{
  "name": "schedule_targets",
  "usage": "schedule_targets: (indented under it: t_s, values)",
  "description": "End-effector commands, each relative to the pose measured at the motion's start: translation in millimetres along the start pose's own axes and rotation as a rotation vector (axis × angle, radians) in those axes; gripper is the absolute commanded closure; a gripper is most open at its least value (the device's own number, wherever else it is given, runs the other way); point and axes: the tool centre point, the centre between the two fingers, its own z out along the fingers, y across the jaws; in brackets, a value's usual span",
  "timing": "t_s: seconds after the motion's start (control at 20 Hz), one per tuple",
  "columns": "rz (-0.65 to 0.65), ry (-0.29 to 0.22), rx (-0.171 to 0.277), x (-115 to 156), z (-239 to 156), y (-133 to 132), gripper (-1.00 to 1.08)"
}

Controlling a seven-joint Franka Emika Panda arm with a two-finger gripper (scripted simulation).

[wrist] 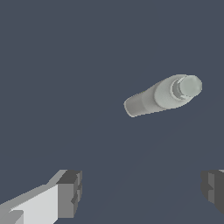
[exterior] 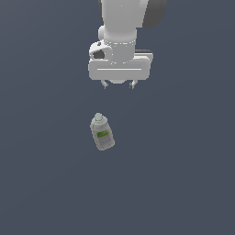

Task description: Pick up the object and move it to a goal position.

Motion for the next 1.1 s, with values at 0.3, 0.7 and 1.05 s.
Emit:
schedule_targets:
  t_s: [0.3, 0.7, 1.05]
  values:
    - [-0.013, 0.012, 0.005, 2.6, -13.7, -12.0, -0.92]
    - [-0.020, 0.016, 0.007, 3.3, -18.8, -16.5, -0.92]
    - [0.051, 0.014, 0.010, 8.3, -15.8, -11.6, -0.92]
